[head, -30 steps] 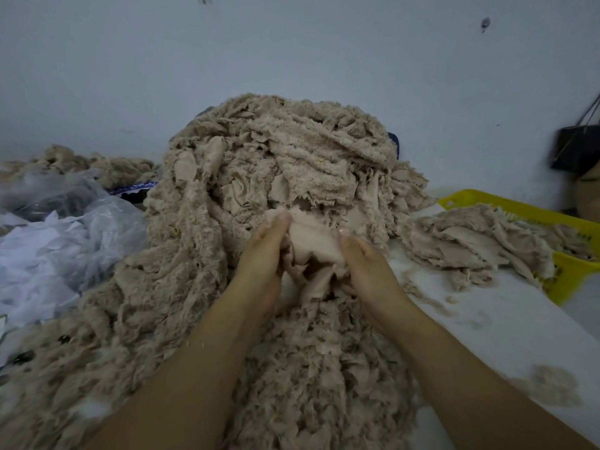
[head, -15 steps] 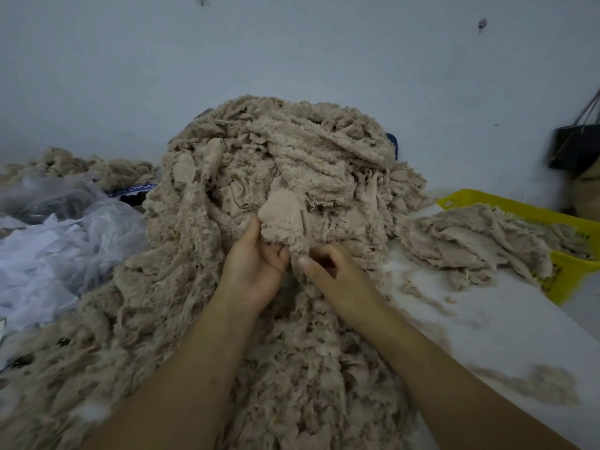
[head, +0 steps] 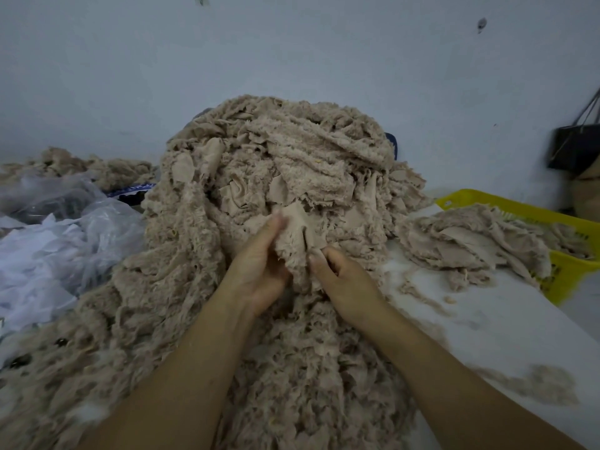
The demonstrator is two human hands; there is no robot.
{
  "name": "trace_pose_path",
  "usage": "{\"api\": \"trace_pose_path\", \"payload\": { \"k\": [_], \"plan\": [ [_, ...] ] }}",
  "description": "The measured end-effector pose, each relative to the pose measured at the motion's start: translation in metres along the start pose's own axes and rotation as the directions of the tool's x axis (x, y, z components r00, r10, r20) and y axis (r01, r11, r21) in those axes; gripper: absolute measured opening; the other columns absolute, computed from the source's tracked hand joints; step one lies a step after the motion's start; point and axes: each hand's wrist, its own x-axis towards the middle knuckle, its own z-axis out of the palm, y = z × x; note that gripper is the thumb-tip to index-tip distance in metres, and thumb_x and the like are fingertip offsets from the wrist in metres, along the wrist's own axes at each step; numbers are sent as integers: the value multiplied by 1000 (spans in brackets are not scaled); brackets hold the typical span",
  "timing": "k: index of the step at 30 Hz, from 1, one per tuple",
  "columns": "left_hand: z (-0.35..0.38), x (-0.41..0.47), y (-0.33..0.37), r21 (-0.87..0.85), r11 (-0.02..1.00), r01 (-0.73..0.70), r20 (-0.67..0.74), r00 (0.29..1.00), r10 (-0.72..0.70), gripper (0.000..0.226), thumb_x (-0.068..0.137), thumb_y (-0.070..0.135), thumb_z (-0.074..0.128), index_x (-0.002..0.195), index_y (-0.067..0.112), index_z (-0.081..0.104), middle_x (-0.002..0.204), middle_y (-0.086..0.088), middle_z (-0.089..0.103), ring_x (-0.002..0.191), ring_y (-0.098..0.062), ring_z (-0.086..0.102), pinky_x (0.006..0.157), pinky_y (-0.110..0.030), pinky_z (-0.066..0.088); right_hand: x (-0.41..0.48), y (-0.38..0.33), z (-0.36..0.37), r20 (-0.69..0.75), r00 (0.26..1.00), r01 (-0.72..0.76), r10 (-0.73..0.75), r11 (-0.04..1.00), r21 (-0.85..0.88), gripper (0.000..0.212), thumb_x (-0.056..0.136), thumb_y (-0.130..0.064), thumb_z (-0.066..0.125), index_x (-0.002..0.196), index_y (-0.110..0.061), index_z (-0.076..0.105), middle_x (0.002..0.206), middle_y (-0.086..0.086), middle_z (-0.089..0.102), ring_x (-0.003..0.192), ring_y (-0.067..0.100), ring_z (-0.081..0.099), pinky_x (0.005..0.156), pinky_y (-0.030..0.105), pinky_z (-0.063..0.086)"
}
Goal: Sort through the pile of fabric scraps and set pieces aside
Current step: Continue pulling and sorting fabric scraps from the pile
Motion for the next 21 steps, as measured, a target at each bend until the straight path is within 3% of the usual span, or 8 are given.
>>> {"api": "trace_pose_path", "payload": {
  "k": [3,6,8,11,14,16,19,21],
  "plan": [
    [1,1,-1,94,995,12,-43,999,-8,37,81,24,68,109,1,71,106,-16,73,96,-25,72,82,-36,61,1,1,-4,-31,999,-20,19,1000,-18,40,102,-40,46,64,-47,51,53,-23,48,49,-4,42,48,13,32],
    [-1,3,2,-43,999,4,-128,992,-10,45,87,31,64,117,-2,66,114,-19,72,106,-31,69,87,-46,57,3,5,-6,27,999,-16,19,995,-96,38,102,-46,44,64,-43,47,56,-22,47,52,-2,42,50,15,32],
    [-8,6,7,-152,988,-25,-177,984,-3,40,98,36,56,113,1,66,108,-21,74,96,-33,72,79,-49,55,3,6,-6,109,994,-18,31,992,-122,33,100,-54,42,73,-40,54,61,-23,50,55,-3,46,51,12,34],
    [-15,10,7,-184,980,-71,-178,983,38,38,103,38,48,108,5,67,98,-18,76,83,-29,76,69,-47,57,1,8,-1,180,983,-13,30,995,-97,48,94,-65,41,72,-23,48,59,-17,41,52,1,38,47,15,30],
    [-15,11,6,-204,973,-105,-213,975,61,36,103,36,49,103,6,69,96,-17,77,81,-28,76,79,-49,58,1,6,-1,236,971,-16,26,999,-43,45,90,-68,43,64,-31,43,56,-18,38,50,1,36,46,16,27],
    [-21,11,14,-264,951,-157,-262,961,86,29,102,31,53,101,8,70,92,-15,77,78,-26,76,76,-44,59,0,6,-5,296,955,-10,20,999,-33,46,86,-67,46,61,-30,39,55,-16,34,49,3,32,46,18,25],
    [-36,13,27,-402,877,-262,-340,932,122,14,103,20,53,112,15,63,69,-2,68,51,-9,62,52,-20,52,-3,10,-10,340,939,-62,58,998,2,44,79,-61,54,55,-30,36,53,-16,30,47,3,27,46,18,23],
    [-37,14,26,-385,882,-272,-367,922,125,18,103,18,55,117,12,63,75,-1,65,52,-6,58,48,-17,49,-3,12,-11,310,948,-82,71,996,24,42,77,-56,55,52,-29,36,53,-15,30,46,4,26,48,21,25]
  ]
}}
